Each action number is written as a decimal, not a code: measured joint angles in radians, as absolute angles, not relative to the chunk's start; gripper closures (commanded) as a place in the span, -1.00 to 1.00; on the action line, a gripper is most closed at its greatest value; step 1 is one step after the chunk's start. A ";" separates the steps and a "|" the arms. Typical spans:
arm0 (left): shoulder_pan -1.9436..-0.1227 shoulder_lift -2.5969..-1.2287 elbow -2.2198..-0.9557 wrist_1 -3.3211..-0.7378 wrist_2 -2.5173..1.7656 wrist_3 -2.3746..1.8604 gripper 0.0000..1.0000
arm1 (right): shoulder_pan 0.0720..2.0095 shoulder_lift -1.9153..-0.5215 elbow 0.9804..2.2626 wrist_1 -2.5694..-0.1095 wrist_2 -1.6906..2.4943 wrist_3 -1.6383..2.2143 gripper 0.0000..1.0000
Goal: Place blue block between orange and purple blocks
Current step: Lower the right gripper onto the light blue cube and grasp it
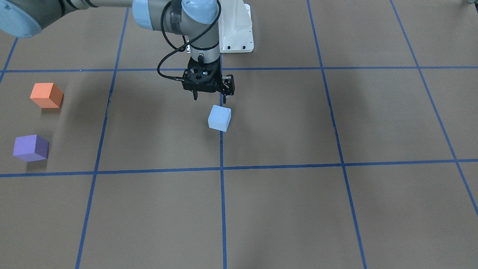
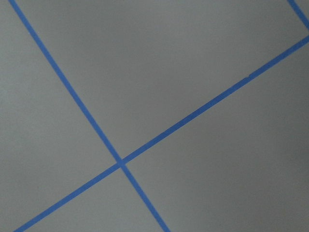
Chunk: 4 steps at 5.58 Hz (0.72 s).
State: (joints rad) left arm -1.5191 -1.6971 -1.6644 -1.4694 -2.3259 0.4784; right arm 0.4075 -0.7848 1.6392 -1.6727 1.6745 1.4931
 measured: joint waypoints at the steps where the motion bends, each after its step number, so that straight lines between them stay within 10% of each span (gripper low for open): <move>1: -1.526 -1.686 -1.662 -1.471 -2.329 0.489 -1.00 | 0.403 -0.747 1.567 -1.665 1.662 1.499 -1.00; 4: -1.526 -1.674 -1.663 -1.474 -2.332 0.491 -1.00 | 0.402 -0.707 1.448 -1.604 1.652 1.491 -0.95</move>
